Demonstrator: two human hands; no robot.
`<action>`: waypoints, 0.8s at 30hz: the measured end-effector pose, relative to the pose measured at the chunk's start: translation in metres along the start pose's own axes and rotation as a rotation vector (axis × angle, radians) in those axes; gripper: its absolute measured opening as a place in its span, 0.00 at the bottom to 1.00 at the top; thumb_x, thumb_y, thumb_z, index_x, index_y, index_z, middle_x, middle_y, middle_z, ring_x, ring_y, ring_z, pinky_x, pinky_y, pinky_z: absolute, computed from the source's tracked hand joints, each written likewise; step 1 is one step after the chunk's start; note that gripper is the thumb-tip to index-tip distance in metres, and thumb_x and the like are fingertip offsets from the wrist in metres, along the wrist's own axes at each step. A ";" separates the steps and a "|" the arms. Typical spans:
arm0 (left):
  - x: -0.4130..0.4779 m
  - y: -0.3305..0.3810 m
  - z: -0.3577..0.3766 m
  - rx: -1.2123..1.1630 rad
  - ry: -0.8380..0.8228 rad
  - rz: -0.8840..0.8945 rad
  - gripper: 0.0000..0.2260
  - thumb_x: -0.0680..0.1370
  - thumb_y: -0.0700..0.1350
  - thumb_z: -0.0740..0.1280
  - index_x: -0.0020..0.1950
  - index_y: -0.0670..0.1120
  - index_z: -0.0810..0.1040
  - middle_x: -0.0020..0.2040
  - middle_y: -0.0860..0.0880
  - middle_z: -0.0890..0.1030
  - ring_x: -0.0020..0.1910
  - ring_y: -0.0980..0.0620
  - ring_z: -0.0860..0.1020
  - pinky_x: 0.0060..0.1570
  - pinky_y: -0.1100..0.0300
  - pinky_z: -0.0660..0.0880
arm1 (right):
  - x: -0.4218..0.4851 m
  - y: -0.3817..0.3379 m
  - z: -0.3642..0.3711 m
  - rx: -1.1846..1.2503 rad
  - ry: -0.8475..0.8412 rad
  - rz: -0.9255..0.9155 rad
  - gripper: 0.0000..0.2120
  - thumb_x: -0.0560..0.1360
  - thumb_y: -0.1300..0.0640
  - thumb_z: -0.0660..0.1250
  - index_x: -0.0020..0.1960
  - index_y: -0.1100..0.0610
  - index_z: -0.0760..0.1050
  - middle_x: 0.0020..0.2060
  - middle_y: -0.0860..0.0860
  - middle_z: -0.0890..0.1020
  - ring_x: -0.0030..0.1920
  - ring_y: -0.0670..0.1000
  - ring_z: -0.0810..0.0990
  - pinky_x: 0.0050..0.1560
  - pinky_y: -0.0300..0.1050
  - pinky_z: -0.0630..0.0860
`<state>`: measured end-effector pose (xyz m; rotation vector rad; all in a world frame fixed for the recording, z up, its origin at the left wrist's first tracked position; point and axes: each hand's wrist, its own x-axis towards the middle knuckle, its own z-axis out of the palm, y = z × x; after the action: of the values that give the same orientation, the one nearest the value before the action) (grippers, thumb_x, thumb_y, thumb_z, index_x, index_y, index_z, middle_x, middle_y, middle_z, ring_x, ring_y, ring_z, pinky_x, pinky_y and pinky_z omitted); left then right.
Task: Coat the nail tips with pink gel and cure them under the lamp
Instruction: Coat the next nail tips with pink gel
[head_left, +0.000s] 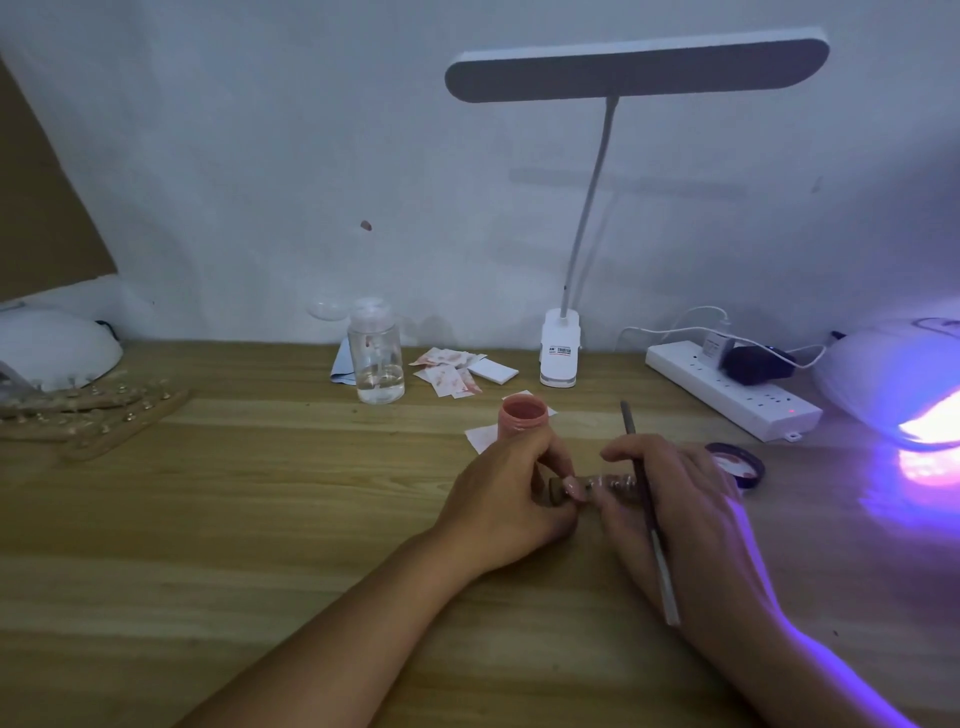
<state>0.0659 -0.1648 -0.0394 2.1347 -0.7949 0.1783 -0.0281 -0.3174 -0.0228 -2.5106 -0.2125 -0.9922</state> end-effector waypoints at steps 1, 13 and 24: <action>0.001 -0.001 0.000 -0.043 -0.009 -0.035 0.09 0.69 0.46 0.74 0.44 0.54 0.75 0.40 0.58 0.79 0.37 0.59 0.76 0.39 0.54 0.75 | 0.001 -0.001 0.000 0.053 0.030 0.013 0.13 0.74 0.49 0.68 0.55 0.54 0.77 0.46 0.41 0.77 0.48 0.49 0.78 0.51 0.52 0.75; 0.003 -0.004 -0.002 -0.075 0.007 -0.149 0.08 0.71 0.48 0.76 0.39 0.58 0.78 0.36 0.60 0.79 0.37 0.67 0.75 0.45 0.65 0.70 | 0.005 0.003 0.008 0.911 0.069 0.614 0.05 0.76 0.67 0.66 0.46 0.59 0.77 0.37 0.54 0.86 0.30 0.46 0.79 0.32 0.35 0.77; 0.006 -0.007 -0.003 -0.182 -0.011 -0.110 0.08 0.72 0.44 0.76 0.40 0.56 0.80 0.40 0.59 0.82 0.40 0.62 0.78 0.49 0.62 0.75 | 0.003 0.005 0.008 0.854 -0.023 0.540 0.06 0.73 0.68 0.69 0.44 0.61 0.74 0.34 0.57 0.84 0.30 0.48 0.78 0.33 0.42 0.76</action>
<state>0.0749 -0.1621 -0.0395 2.0018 -0.6719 0.0350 -0.0190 -0.3182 -0.0274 -1.6534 0.0415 -0.4911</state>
